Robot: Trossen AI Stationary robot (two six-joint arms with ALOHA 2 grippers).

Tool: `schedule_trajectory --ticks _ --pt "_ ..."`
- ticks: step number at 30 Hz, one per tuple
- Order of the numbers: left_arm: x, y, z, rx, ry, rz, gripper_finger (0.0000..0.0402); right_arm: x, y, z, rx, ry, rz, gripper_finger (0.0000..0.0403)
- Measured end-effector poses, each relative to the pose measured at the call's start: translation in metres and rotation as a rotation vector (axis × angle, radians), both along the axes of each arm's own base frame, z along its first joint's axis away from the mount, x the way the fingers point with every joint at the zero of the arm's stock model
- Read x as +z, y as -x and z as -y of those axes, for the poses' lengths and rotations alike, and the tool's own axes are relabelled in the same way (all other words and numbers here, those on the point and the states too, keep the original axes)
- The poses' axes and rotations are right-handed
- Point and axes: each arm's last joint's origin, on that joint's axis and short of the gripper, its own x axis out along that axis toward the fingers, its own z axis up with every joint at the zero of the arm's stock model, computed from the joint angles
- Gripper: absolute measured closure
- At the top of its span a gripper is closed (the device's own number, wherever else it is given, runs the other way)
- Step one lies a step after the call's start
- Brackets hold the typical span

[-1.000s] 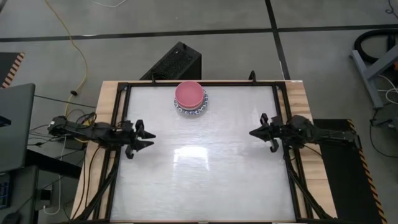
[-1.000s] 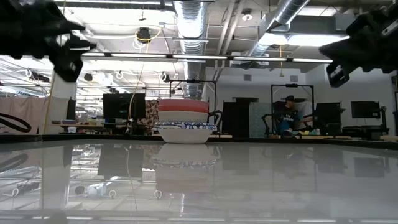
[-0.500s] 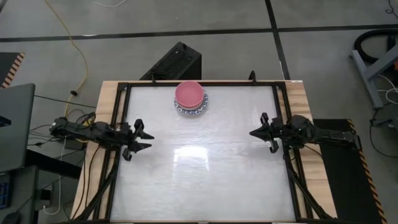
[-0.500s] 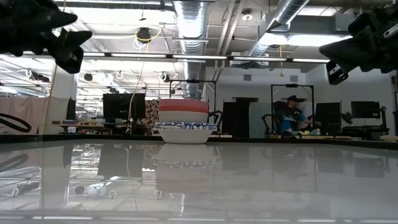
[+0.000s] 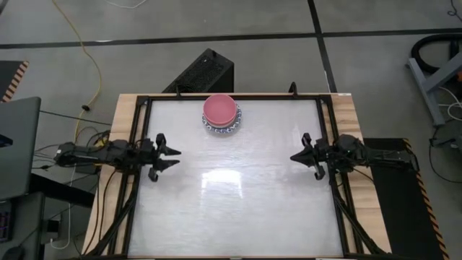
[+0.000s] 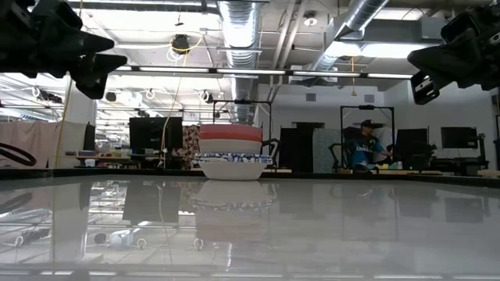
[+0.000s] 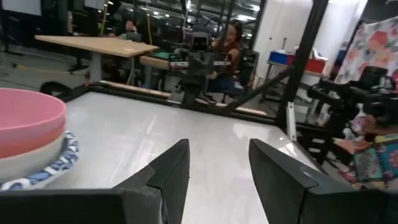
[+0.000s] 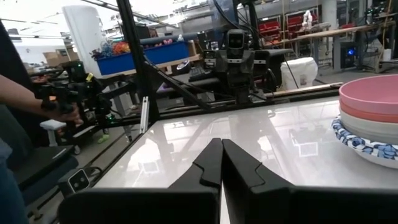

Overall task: Nest bowls inside each other
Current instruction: Return to Home Position

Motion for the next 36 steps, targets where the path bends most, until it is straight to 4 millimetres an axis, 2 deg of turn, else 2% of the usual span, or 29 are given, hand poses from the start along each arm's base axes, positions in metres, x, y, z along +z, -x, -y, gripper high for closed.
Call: schedule_trajectory --ticks 7,15,27,36 --pt "-0.001 -0.001 -0.006 0.045 -0.011 -0.013 0.0246 0.0 0.0 0.0 0.005 -0.018 0.0 0.0376" --pt "-0.001 0.0 -0.009 -0.052 0.0 -0.013 0.0246 0.007 0.001 -0.001 0.027 0.042 0.082 0.0376" --pt "-0.003 0.0 -0.018 0.023 0.008 -0.027 0.0246 0.009 0.001 -0.001 0.026 0.046 0.104 0.0376" --pt "-0.004 0.0 -0.019 0.061 0.003 -0.033 0.0246 0.005 0.001 -0.001 0.026 0.042 0.055 0.0376"
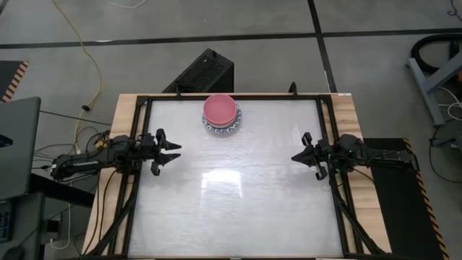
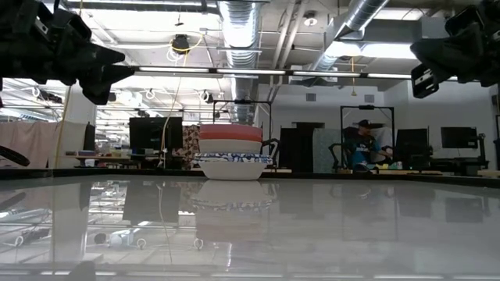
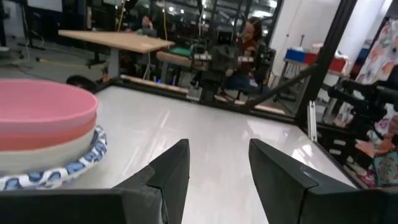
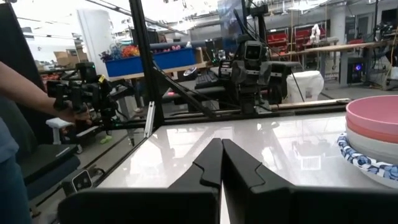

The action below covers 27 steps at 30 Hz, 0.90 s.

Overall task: Nest bowls inside each other
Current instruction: Return to Home Position

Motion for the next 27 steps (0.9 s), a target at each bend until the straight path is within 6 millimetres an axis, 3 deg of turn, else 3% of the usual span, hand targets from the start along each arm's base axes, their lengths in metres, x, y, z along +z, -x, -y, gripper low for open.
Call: schedule_trajectory --ticks 27 --pt "-0.0078 -0.0004 -0.0035 0.111 0.088 -0.068 0.0246 -0.0051 -0.0006 0.0002 -0.008 0.011 -0.053 0.0376"
